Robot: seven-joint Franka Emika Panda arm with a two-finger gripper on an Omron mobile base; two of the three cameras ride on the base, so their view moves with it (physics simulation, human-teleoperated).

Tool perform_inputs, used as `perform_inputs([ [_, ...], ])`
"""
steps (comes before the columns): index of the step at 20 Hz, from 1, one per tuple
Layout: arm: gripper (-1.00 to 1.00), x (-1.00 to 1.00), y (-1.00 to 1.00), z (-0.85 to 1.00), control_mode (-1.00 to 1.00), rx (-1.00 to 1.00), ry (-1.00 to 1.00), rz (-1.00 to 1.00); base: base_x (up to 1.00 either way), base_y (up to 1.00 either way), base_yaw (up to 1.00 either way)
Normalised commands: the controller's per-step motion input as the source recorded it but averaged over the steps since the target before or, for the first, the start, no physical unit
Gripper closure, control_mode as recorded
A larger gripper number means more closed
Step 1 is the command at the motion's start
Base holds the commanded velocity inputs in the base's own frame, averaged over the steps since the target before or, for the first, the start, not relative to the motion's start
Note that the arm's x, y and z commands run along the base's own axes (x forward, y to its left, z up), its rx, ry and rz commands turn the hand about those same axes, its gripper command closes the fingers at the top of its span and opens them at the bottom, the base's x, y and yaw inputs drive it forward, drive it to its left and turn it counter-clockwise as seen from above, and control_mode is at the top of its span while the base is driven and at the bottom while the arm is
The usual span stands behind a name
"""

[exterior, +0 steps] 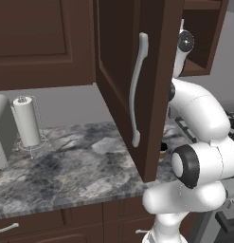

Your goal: Sort all alcoholic drinks to one cabinet, and non-alcoholic drinks to the other.

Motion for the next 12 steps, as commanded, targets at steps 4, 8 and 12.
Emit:
perform_inputs([
  [4,1.00,0.21,0.00,-0.05,-1.00,0.00,0.00,-0.01,0.00,0.00,0.00],
  [8,1.00,0.17,0.01,-0.06,-1.00,0.00,0.00,-0.01,0.00,0.00,0.00],
  [12,1.00,0.12,0.03,-0.09,-1.00,0.00,0.00,-0.01,0.00,0.00,0.00],
])
